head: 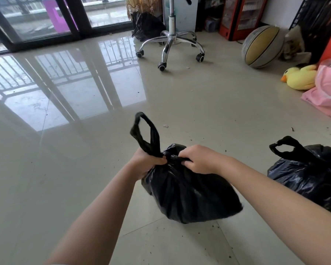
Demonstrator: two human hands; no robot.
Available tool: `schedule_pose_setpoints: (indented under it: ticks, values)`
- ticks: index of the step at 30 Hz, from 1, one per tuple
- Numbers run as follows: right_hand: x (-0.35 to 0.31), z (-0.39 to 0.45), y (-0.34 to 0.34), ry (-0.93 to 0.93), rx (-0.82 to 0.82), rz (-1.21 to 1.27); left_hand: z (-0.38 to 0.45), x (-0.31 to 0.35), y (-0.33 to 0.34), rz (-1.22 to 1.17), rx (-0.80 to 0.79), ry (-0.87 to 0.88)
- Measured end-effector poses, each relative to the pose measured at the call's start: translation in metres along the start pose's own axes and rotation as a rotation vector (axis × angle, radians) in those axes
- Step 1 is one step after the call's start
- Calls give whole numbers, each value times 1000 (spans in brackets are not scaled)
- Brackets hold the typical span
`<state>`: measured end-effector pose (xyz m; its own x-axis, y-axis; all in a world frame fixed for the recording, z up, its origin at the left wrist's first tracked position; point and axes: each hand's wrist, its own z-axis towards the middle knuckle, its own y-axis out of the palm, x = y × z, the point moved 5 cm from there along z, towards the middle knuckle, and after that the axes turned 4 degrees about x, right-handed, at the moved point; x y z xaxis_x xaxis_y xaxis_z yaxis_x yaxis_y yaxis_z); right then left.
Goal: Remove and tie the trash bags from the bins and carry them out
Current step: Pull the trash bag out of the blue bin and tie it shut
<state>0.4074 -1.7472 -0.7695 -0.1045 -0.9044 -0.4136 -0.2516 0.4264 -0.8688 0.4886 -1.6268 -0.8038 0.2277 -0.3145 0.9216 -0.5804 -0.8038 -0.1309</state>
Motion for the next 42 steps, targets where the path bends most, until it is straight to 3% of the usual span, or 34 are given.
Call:
schedule_pose_setpoints:
  ticks: [5, 7, 10, 12, 14, 19, 25, 34, 37, 39, 42]
  values:
    - [-9, 2, -2, -10, 53, 84, -1, 12, -10, 146, 409, 334]
    - [-13, 2, 0, -10, 63, 124, -7, 17, -8, 241, 476, 481]
    - [-14, 4, 5, 1, 60, 110, -4, 10, -7, 384, 484, 422]
    - [-11, 4, 7, 7, 57, 114, 4, 8, -6, 579, 448, 279]
    - [-7, 2, 7, 27, 40, 120, 8, 8, -3, 584, 358, 144]
    - [7, -2, 14, 77, -4, 122, -1, 0, 3, -205, 11, -109]
    - [14, -2, 18, 116, -6, 122, -1, -7, 16, -588, -129, -109]
    - [14, -17, 33, 64, -137, 144, -6, -19, 27, -408, -274, -87]
    - [17, -24, 33, 59, -252, 131, -7, -21, 21, -276, -172, -42]
    - [23, -23, 24, 70, -155, 161, -7, -23, 18, -224, -101, -5]
    - [37, -22, 8, 106, 192, 224, -7, -23, 21, -217, -112, 72]
